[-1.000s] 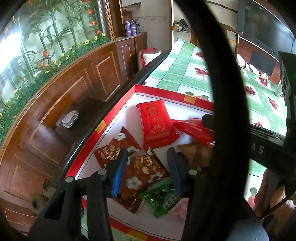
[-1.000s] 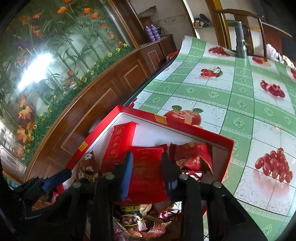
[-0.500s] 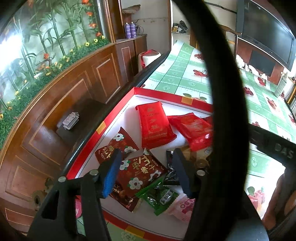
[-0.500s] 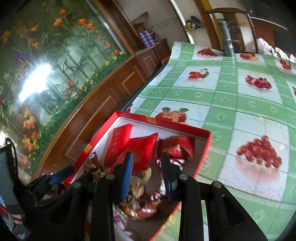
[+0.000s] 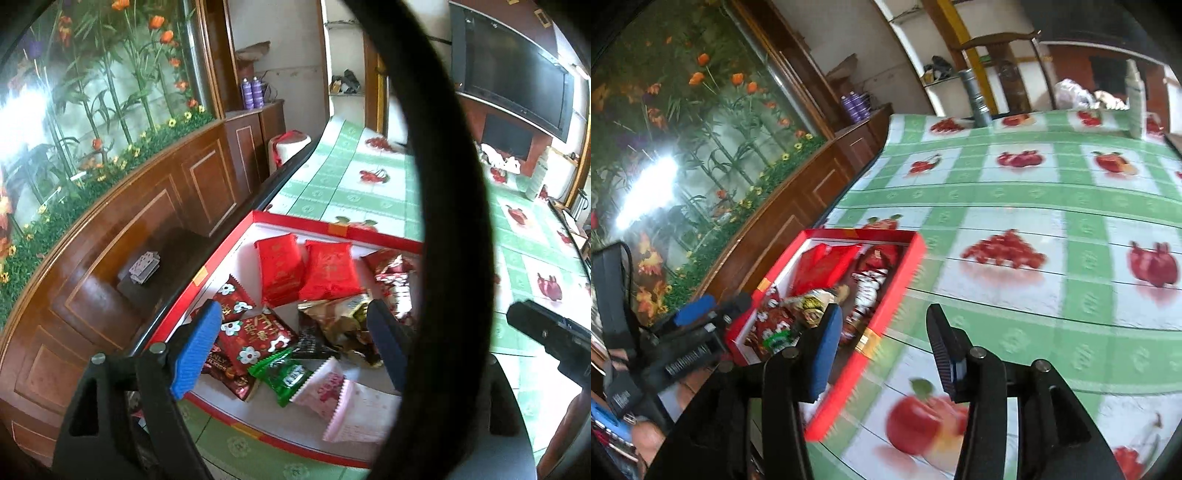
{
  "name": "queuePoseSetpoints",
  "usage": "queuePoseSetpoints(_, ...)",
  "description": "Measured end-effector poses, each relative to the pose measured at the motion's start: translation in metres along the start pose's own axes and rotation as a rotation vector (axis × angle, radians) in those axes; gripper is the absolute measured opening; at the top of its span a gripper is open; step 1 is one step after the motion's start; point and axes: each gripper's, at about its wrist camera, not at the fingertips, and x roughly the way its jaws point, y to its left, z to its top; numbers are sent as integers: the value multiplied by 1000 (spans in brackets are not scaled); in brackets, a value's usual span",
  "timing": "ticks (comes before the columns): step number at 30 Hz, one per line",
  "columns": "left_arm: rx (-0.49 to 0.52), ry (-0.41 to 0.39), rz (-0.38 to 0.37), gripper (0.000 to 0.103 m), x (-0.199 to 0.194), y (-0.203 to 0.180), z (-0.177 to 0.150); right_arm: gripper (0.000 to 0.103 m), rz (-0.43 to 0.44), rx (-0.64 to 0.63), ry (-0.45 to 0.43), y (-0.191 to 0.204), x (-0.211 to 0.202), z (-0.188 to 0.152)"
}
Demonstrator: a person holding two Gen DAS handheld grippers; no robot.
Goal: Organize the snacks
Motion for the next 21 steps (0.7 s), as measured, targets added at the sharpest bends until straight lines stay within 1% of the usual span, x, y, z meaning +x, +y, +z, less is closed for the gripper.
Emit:
queuePoseSetpoints(3,0,-24,-1,85,-12,-7,0,54,-42,-12,-17,-5,-12,-7)
queuePoseSetpoints(6,4,-40,4,88,-23,-13,-1,55,-75,-23,-30,-12,-23,-14)
queuePoseSetpoints(7,9,-44,2,88,-27,-15,-1,56,-76,-26,-31,-14,-26,-16)
queuePoseSetpoints(10,24,-53,11,91,-35,-19,-6,62,-56,-61,-23,-13,-31,-20)
queuePoseSetpoints(12,38,-52,20,91,-40,-20,-12,70,-2,-142,0,-4,-28,-20)
queuePoseSetpoints(14,43,-41,29,92,-41,-18,-18,72,39,-235,21,4,-26,-22)
queuePoseSetpoints(16,48,-27,34,92,-42,-15,-25,78,41,-322,43,13,-21,-22)
queuePoseSetpoints(17,51,-20,42,92,-43,-13,-28,79,37,-369,52,19,-18,-22)
queuePoseSetpoints(21,49,7,73,92,-45,-3,-41,80,80,-524,83,38,-6,-25)
